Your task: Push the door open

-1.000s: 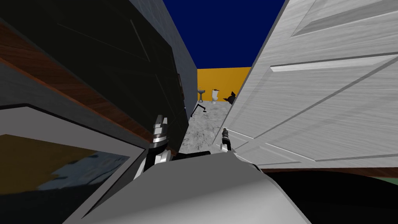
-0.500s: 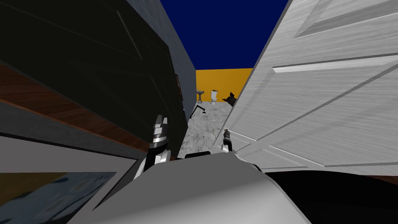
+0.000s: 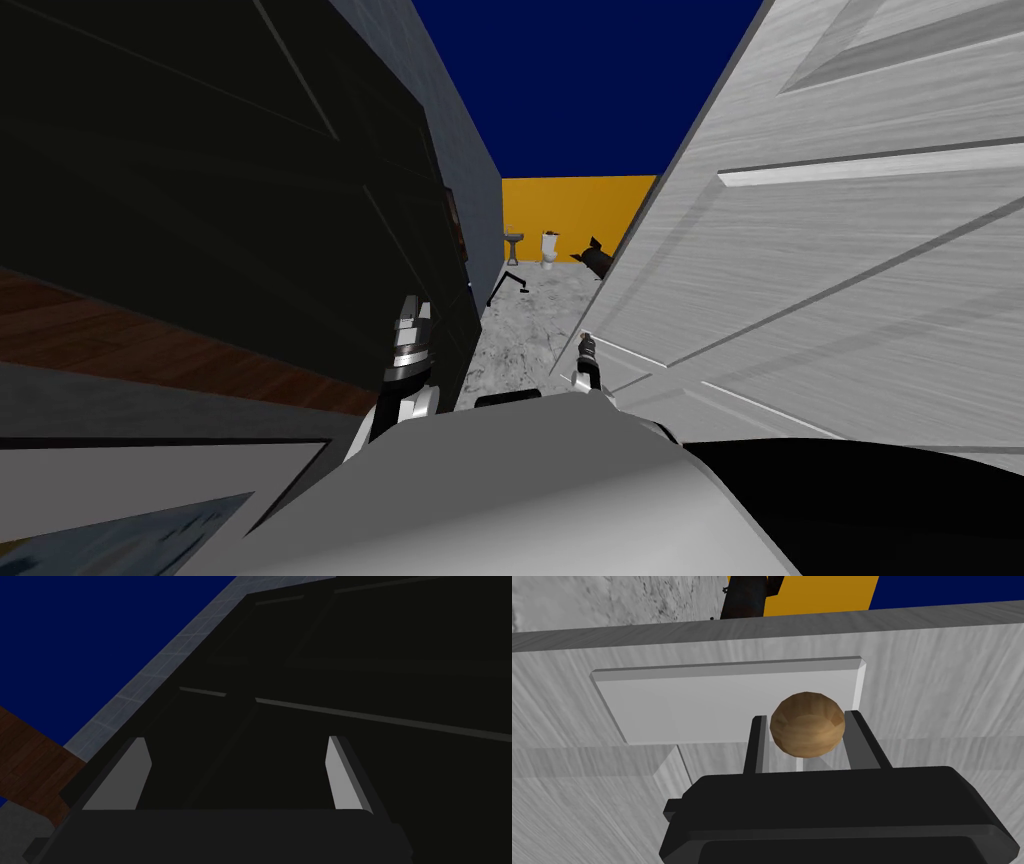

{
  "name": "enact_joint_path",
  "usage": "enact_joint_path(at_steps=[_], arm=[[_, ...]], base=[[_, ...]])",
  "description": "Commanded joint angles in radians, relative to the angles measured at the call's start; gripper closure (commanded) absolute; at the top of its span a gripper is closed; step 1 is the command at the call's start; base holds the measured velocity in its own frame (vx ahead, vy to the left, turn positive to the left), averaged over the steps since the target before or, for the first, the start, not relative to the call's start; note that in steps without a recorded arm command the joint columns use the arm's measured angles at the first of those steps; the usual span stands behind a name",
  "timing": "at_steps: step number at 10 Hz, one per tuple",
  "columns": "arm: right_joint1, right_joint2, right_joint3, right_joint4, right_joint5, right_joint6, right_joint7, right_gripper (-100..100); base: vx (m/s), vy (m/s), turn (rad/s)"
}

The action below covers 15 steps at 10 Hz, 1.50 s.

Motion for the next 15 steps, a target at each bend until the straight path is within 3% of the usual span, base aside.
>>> enact_joint_path(at_steps=[1,9,10,15], arm=[[0.016,0.001,-0.003,-0.037,-0.002,0.011,0.001,100],[0.02,-0.01,-0.059,-0.029,-0.036,0.009,0.02,100],[0.019,-0.012,-0.054,-0.016,-0.033,0.007,0.014,100],[0.023,-0.022,-0.099,-0.003,-0.062,0.001,0.031,100]], base=[[-0.019,0.001,0.011],[0.143,0.008,-0.042],[0.074,-0.002,-0.027],[0.169,-0.043,-0.032]])
